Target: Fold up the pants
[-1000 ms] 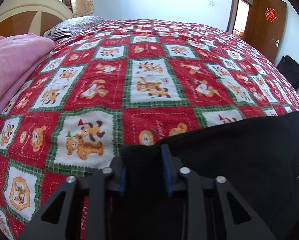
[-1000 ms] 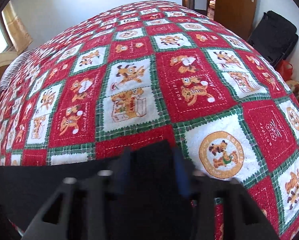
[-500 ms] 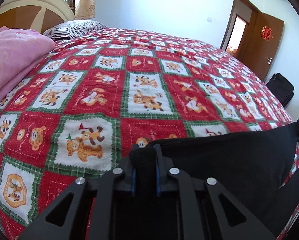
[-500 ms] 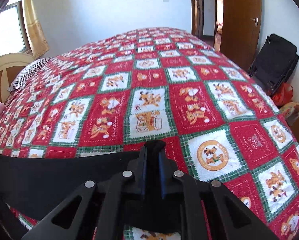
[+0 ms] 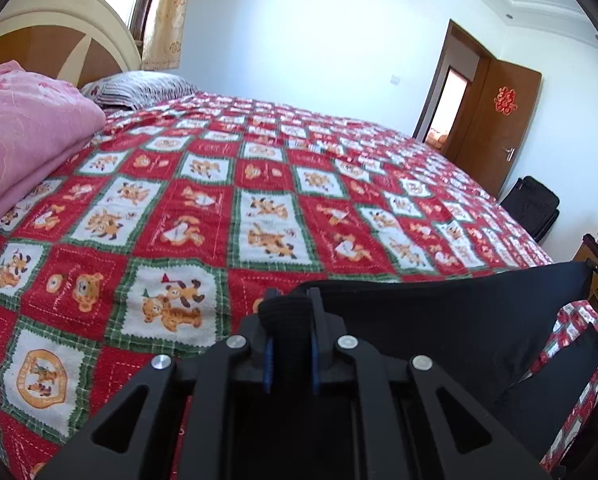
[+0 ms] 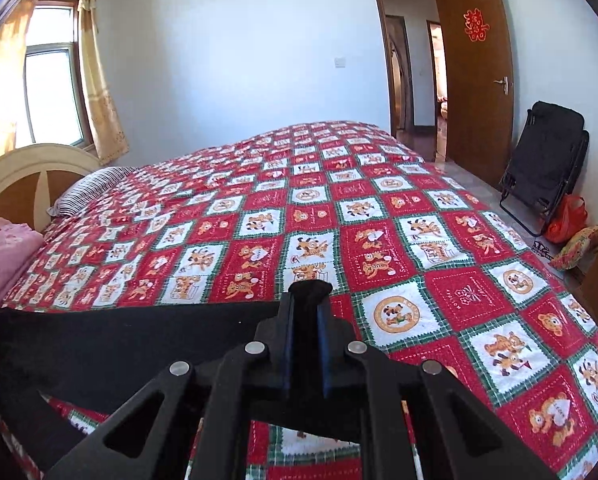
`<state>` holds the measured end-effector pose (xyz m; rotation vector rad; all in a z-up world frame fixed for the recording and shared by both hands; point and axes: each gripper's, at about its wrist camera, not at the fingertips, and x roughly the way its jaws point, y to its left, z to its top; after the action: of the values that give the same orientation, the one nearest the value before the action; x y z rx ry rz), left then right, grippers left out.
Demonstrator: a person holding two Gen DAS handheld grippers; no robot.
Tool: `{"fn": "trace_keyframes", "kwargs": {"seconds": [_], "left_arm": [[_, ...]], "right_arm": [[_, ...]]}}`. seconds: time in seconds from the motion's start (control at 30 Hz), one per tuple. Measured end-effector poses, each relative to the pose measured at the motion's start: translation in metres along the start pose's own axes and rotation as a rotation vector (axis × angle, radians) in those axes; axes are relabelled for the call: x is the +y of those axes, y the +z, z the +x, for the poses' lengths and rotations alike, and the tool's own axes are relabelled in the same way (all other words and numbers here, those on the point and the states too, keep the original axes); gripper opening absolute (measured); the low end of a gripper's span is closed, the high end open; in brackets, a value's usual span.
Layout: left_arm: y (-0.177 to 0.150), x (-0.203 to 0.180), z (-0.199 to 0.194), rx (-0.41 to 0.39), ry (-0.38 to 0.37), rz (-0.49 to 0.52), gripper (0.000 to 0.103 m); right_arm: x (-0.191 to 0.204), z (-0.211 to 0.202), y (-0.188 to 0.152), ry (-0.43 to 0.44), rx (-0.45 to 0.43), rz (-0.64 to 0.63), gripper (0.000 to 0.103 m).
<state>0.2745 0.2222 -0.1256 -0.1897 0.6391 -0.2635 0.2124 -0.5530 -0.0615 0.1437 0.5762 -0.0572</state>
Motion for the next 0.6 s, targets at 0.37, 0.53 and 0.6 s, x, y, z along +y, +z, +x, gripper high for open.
{"fn": "trace_keyframes", "kwargs": {"seconds": [0.37,0.53,0.6], "left_arm": [[-0.018,-0.003,-0.055,-0.116,-0.088,0.007,0.014],[-0.042,0.000,-0.075,-0.144,-0.128,0.007,0.014],[-0.054,0.002,-0.082,-0.149,-0.148,0.008,0.014]], "right_arm": [[-0.005,-0.081,-0.020,0.079,-0.124,0.010,0.010],[-0.020,-0.107,-0.046,0.071,-0.113,0.034,0.010],[-0.025,-0.115,-0.058,0.066,-0.100,0.042,0.010]]}}
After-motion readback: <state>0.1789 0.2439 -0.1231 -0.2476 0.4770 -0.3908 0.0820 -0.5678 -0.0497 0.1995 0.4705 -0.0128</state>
